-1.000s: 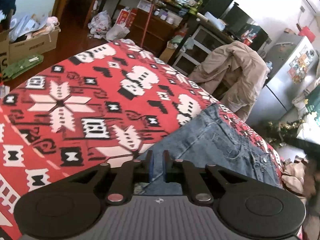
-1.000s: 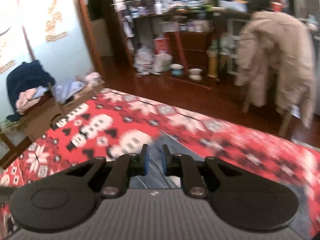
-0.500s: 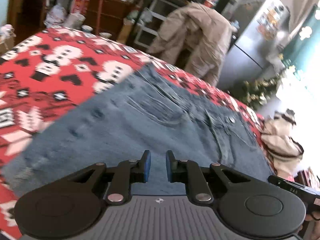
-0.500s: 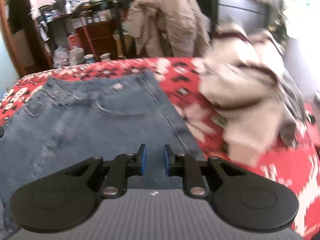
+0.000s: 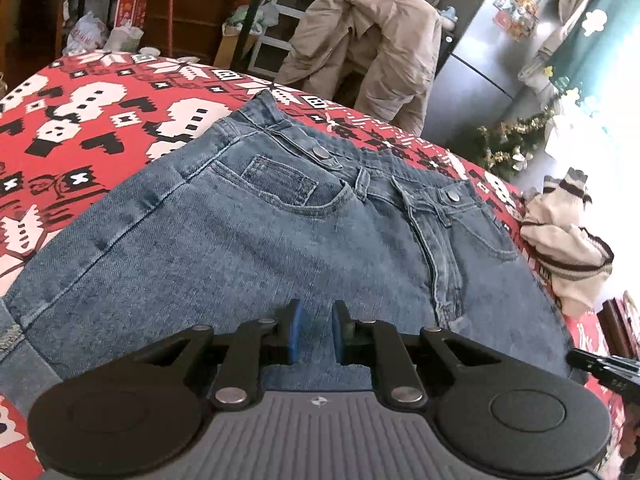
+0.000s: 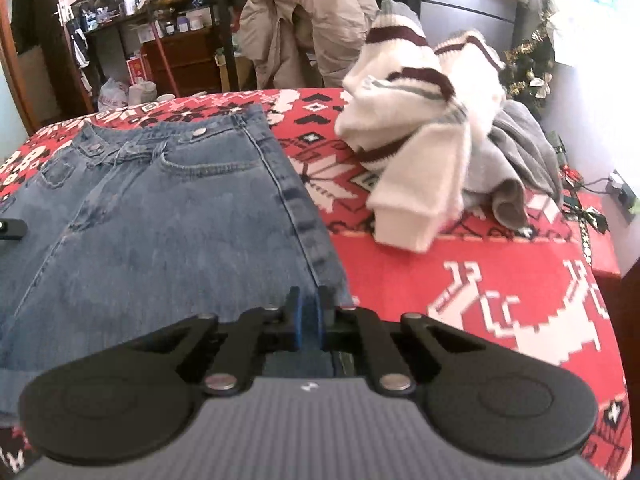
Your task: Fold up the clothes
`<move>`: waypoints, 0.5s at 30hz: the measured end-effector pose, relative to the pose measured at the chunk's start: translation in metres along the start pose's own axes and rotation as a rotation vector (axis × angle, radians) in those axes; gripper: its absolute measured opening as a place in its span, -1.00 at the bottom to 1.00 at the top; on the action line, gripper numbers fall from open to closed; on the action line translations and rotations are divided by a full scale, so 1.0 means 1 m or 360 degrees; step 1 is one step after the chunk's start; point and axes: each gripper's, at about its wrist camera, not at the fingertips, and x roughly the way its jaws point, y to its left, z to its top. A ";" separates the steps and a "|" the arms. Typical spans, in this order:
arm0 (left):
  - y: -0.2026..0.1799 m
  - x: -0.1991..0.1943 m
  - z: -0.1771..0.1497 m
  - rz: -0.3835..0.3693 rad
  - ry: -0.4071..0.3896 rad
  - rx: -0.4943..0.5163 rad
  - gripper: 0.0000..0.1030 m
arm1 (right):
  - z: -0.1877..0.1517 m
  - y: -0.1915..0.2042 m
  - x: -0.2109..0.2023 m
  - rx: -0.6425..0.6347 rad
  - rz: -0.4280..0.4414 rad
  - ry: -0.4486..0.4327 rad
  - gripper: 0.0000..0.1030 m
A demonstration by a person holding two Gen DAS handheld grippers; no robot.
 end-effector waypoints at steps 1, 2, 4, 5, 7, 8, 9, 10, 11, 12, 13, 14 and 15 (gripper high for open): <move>0.000 -0.001 -0.001 -0.0001 0.0000 0.0011 -0.69 | -0.002 -0.002 -0.004 0.0022 0.0008 -0.0001 -0.92; 0.000 -0.003 -0.003 -0.0002 0.0001 0.0022 -0.69 | -0.004 -0.003 -0.009 0.0048 0.0018 -0.0005 -0.92; 0.000 -0.004 -0.004 -0.0003 0.0006 0.0029 -0.69 | -0.003 -0.004 -0.016 0.0072 0.0025 -0.0047 -0.87; 0.000 -0.005 -0.004 -0.0003 0.0008 0.0030 -0.69 | 0.000 -0.002 -0.017 0.0053 0.0021 -0.0076 -0.85; -0.002 -0.005 -0.005 0.0001 0.0011 0.0031 -0.69 | 0.010 0.002 -0.012 0.0014 0.0009 -0.0117 -0.85; -0.002 -0.006 -0.005 0.0004 0.0011 0.0028 -0.69 | 0.017 0.004 -0.005 0.0015 0.0019 -0.0124 -0.85; -0.003 -0.007 -0.005 0.0007 0.0010 0.0024 -0.69 | 0.024 0.006 0.002 0.0015 0.0033 -0.0134 -0.85; -0.004 -0.008 -0.005 0.0010 0.0010 0.0021 -0.69 | 0.028 0.009 0.010 -0.0013 0.0035 -0.0138 -0.85; -0.004 -0.010 -0.006 0.0018 0.0010 0.0018 -0.69 | 0.033 0.013 0.019 -0.0048 0.0035 -0.0140 -0.85; -0.004 -0.011 -0.007 0.0022 0.0012 0.0015 -0.69 | 0.037 0.017 0.027 -0.0083 0.0035 -0.0141 -0.85; -0.003 -0.012 -0.009 0.0023 0.0016 0.0013 -0.69 | 0.041 0.021 0.036 -0.0118 0.0034 -0.0143 -0.84; -0.002 -0.014 -0.010 0.0023 0.0019 0.0011 -0.69 | 0.042 0.021 0.042 -0.0131 0.0033 -0.0144 -0.84; -0.002 -0.014 -0.011 0.0026 0.0022 0.0010 -0.68 | 0.043 0.021 0.047 -0.0137 0.0032 -0.0146 -0.84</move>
